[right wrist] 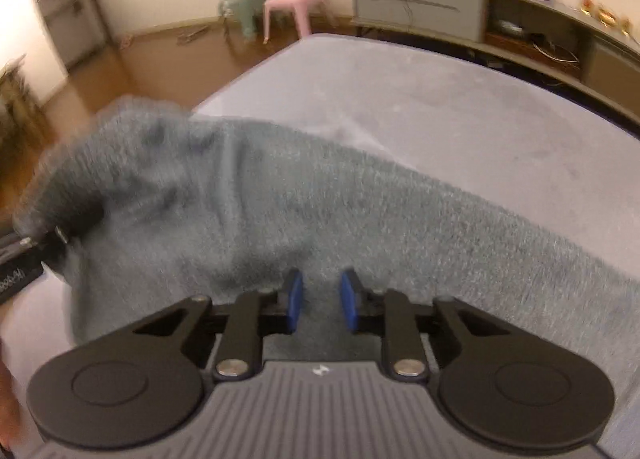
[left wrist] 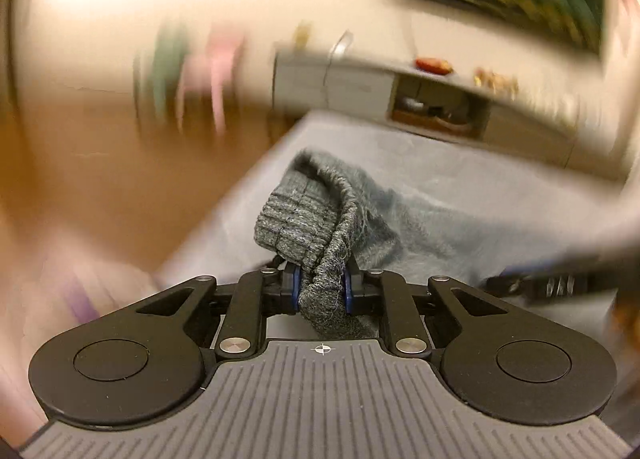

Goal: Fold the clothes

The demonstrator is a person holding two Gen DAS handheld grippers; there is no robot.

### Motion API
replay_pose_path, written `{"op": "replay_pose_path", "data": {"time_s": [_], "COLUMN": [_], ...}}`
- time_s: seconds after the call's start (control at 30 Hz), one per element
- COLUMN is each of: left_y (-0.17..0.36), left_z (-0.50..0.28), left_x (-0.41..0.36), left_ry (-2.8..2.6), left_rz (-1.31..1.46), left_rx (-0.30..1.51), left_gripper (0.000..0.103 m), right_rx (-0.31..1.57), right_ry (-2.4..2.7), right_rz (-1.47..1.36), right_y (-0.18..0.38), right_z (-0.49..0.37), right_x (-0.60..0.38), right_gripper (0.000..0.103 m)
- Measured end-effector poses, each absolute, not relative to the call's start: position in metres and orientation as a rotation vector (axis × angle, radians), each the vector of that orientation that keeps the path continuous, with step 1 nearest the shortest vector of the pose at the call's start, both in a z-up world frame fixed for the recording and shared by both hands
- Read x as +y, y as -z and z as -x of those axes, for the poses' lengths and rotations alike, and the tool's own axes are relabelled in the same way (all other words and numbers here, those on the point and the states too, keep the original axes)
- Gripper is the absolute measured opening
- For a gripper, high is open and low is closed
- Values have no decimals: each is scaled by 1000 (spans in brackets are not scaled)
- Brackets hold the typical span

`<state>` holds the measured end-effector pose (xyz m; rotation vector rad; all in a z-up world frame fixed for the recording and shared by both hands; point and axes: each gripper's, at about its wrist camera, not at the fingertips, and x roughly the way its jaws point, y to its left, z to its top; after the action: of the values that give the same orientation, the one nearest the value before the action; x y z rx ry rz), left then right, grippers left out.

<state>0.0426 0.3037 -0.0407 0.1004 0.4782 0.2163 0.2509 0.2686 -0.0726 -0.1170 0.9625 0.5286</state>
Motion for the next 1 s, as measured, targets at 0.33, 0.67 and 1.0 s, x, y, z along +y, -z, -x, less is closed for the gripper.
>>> {"op": "replay_pose_path", "data": {"time_s": [0.33, 0.67, 1.0], "left_y": [85, 76, 12], "left_z": [-17, 14, -9], "left_x": [147, 142, 284], "left_ry": [256, 296, 292], "left_rz": [-653, -644, 179], "left_rx": [492, 458, 544], "left_gripper": [9, 34, 47], "right_rx": [1015, 946, 944], "right_ry": [-356, -515, -605], "right_rz": [-596, -595, -296], "right_y": [85, 80, 91], "right_z": [-250, -247, -242], "right_x": [96, 126, 185], "right_gripper": [39, 73, 68]}}
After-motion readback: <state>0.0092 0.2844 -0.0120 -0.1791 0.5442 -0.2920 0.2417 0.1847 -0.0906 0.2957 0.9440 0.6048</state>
